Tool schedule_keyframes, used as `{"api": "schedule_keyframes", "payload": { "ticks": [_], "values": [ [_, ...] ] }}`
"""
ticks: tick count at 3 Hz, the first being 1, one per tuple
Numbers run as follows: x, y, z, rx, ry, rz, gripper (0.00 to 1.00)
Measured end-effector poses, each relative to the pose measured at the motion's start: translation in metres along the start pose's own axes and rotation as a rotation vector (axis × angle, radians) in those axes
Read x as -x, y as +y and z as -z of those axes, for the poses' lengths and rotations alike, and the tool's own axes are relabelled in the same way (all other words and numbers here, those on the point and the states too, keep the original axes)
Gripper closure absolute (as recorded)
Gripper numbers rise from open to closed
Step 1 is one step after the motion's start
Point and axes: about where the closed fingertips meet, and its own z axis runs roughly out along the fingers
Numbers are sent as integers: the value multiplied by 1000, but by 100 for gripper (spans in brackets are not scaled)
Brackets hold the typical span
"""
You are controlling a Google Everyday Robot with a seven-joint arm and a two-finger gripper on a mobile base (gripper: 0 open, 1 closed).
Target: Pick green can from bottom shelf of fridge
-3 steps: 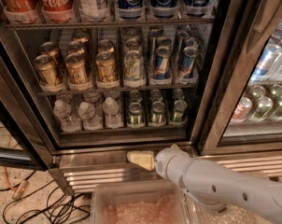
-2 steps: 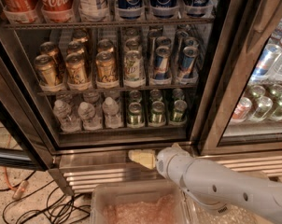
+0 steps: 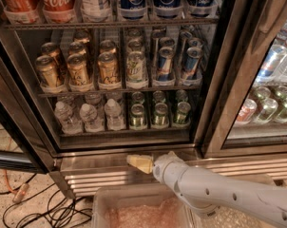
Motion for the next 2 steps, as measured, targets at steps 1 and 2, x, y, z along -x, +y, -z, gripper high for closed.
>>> {"api": "schedule_keyframes", "payload": {
  "ticks": [1,2],
  "values": [
    [-6,-4,-29,-33,-59,-40,0],
    [-7,0,-52,-77,-135,-52,0]
  ]
}}
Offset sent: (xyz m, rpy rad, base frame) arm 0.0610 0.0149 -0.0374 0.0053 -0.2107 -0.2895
